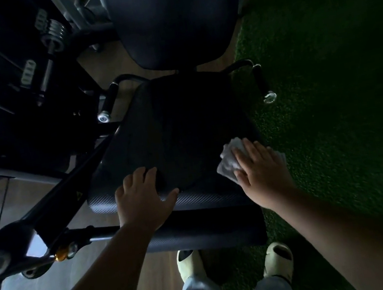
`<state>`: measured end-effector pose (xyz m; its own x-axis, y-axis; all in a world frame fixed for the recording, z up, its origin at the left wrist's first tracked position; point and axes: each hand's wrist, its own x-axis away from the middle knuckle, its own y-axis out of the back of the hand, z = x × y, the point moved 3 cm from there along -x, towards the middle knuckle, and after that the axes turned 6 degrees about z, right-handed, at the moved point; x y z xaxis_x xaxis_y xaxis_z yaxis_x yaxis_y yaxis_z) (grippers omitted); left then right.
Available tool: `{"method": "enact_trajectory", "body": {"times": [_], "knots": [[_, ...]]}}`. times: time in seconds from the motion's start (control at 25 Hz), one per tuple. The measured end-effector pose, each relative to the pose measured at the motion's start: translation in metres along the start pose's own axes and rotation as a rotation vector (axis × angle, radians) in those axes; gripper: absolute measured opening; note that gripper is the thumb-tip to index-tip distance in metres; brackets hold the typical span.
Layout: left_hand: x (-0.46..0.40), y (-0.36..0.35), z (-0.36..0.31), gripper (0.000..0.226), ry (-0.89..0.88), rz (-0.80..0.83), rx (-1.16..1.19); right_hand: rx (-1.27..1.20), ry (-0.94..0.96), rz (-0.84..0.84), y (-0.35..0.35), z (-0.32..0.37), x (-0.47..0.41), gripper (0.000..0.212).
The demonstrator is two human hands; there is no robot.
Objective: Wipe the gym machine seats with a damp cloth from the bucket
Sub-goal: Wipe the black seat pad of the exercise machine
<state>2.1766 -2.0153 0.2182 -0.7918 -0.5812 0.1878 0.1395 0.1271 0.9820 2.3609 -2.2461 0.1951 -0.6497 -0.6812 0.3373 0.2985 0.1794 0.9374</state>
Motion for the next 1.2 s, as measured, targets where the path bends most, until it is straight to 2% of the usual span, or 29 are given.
{"method": "enact_trajectory", "body": {"times": [0.08, 0.12, 0.24, 0.32, 0.4, 0.48, 0.6, 0.72, 0.8, 0.88, 1.0, 1.08, 1.12, 1.2], "knots": [[-0.001, 0.001, -0.001, 0.081, -0.008, 0.010, -0.005, -0.038, -0.071, 0.031, 0.004, 0.011, -0.021, 0.061], [-0.002, 0.002, -0.002, 0.083, -0.011, 0.014, -0.007, -0.035, -0.045, 0.025, 0.004, 0.020, -0.024, 0.062], [-0.004, 0.002, -0.009, 0.084, -0.030, 0.024, 0.009, 0.033, 0.196, 0.020, -0.001, 0.030, -0.002, 0.063], [-0.009, 0.002, -0.016, 0.084, -0.065, 0.037, 0.035, 0.060, 0.280, 0.032, -0.004, 0.012, 0.018, 0.063], [-0.016, 0.001, -0.023, 0.084, -0.103, 0.057, 0.038, 0.065, 0.210, 0.050, 0.000, -0.013, 0.015, 0.062], [-0.023, 0.000, -0.031, 0.086, -0.129, 0.085, 0.030, 0.044, 0.053, 0.066, 0.005, -0.027, -0.006, 0.065], [-0.030, -0.002, -0.038, 0.089, -0.129, 0.110, 0.032, -0.083, -0.085, 0.080, 0.007, -0.009, -0.037, 0.065], [-0.030, -0.003, -0.041, 0.090, -0.133, 0.110, 0.021, -0.047, 0.144, 0.000, 0.003, 0.018, -0.023, 0.057], [-0.030, -0.003, -0.041, 0.090, -0.135, 0.103, 0.025, -0.020, 0.287, -0.006, -0.003, 0.008, -0.001, 0.053], [-0.032, -0.003, -0.041, 0.089, -0.138, 0.097, 0.024, -0.007, 0.257, 0.020, 0.001, -0.015, 0.000, 0.055], [-0.034, -0.004, -0.039, 0.089, -0.142, 0.099, 0.021, -0.025, 0.016, 0.070, 0.009, -0.028, -0.036, 0.059], [-0.034, -0.006, -0.038, 0.087, -0.145, 0.083, 0.027, -0.099, -0.091, 0.087, 0.013, -0.008, -0.057, 0.058], [-0.034, -0.007, -0.038, 0.086, -0.148, 0.075, 0.026, -0.089, -0.077, 0.055, 0.014, 0.006, -0.059, 0.057], [-0.033, -0.008, -0.039, 0.085, -0.155, 0.071, 0.014, -0.027, 0.097, -0.007, 0.010, 0.024, -0.043, 0.054]]}}
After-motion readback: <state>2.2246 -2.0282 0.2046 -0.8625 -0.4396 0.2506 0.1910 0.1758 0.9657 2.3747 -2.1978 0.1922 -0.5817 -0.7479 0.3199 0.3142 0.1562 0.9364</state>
